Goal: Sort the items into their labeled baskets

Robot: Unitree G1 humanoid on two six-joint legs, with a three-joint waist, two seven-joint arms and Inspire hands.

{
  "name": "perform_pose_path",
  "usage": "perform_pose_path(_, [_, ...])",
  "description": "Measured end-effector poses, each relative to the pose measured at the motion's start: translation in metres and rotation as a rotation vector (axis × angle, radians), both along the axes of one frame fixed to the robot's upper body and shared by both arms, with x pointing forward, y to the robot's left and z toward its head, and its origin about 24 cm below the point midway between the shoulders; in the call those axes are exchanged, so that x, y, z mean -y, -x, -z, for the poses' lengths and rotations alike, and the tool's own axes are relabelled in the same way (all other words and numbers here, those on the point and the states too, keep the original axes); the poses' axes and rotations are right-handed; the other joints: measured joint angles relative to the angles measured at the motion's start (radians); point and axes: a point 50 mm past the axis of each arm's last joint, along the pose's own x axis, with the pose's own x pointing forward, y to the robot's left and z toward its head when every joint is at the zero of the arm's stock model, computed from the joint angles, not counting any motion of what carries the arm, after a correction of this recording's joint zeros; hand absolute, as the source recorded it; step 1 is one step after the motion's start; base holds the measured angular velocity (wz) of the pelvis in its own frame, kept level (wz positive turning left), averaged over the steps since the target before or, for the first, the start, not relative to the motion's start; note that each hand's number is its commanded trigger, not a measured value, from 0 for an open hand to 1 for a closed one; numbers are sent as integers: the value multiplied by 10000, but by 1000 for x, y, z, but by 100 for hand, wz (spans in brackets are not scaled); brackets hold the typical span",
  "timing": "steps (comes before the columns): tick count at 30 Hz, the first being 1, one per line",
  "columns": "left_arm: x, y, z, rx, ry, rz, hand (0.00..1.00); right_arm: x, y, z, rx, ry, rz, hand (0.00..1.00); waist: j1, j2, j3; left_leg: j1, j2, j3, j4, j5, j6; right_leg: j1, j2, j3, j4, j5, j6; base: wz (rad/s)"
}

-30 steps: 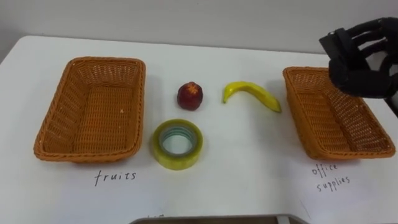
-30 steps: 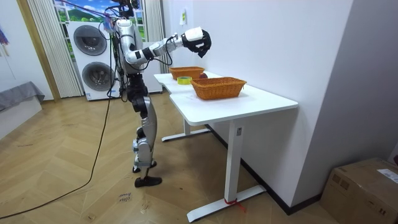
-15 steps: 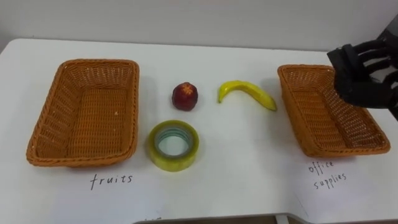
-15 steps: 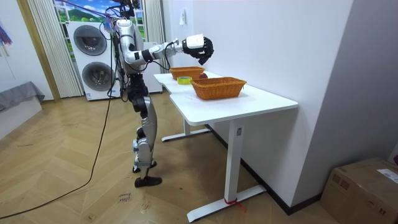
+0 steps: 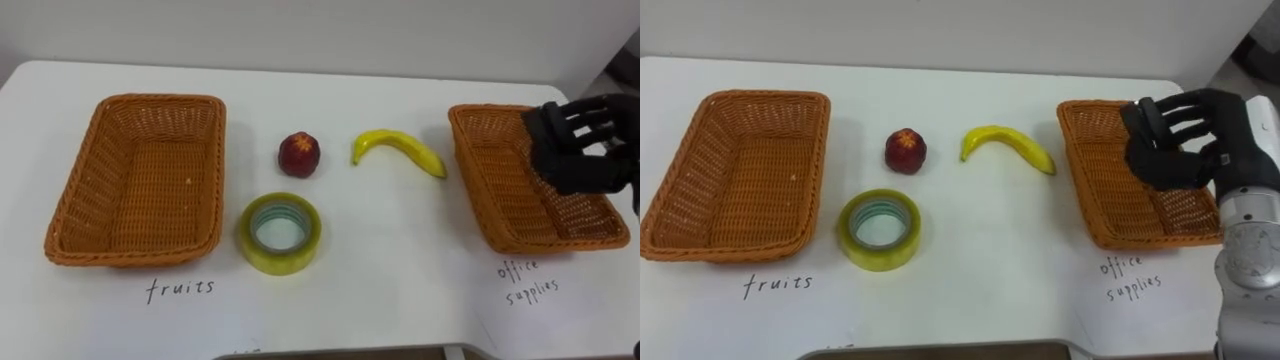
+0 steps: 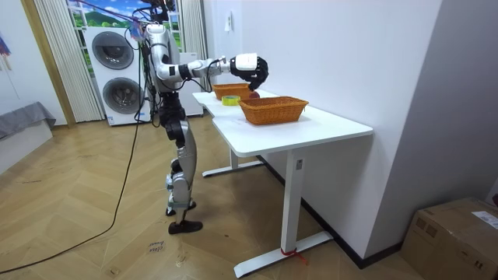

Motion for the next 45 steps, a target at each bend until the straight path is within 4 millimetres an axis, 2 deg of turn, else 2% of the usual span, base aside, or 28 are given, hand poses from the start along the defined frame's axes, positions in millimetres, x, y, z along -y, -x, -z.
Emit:
perform_pose_path(11, [0, 0, 0, 10, 1, 2, 0, -2, -1, 0, 15, -52, -97, 0, 223, -16, 1, 12, 1, -6, 25, 0, 0, 3, -6, -4, 2, 0, 0, 0])
perform_pose_path(38, [0, -4, -1, 149, 0, 50, 0, -3, -1, -1, 105, -103, -185, 0, 241, 10, 1, -1, 0, -6, 32, 0, 0, -16, -7, 0, 12, 0, 0, 0])
perform_pose_path(45, [1, -6, 0, 168, 43, 183, 0, -6, -5, -5, 562, -1132, -451, 0, 244, 39, -4, 7, 1, -2, 34, 1, 1, 17, -9, -11, 6, 0, 0, 0])
